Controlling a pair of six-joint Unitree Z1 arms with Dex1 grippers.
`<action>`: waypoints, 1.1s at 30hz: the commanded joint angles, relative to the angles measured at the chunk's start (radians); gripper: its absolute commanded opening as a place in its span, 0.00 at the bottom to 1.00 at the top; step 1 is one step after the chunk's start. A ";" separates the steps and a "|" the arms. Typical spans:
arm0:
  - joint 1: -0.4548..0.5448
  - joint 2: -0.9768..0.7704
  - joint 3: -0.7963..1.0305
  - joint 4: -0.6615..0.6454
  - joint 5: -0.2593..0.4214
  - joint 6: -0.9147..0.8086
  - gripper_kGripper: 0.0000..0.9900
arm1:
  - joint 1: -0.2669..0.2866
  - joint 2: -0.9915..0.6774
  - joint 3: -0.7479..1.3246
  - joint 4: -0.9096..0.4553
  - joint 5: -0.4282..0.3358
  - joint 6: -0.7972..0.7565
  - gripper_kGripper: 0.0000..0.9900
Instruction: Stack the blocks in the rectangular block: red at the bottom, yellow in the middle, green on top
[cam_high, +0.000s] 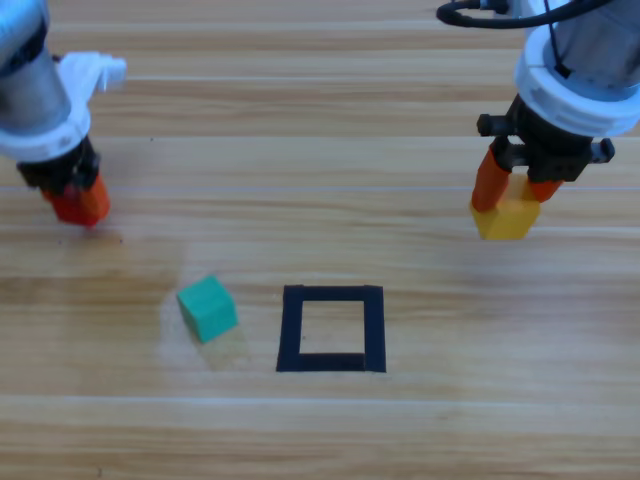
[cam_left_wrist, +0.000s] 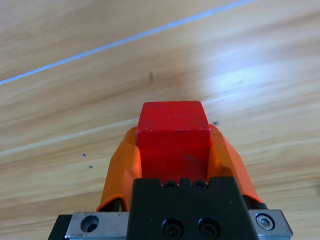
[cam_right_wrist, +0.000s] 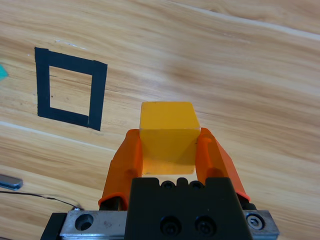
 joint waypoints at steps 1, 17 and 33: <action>-0.119 -0.102 -0.093 0.051 -0.074 -0.122 0.00 | 0.063 0.007 0.025 0.005 -0.037 0.062 0.00; -0.532 0.178 -0.798 0.570 -0.002 -0.621 0.00 | 0.063 0.025 0.039 0.010 -0.049 0.079 0.00; -0.602 0.221 -0.667 0.577 -0.015 -0.766 0.00 | 0.063 0.036 0.035 0.010 -0.033 0.073 0.00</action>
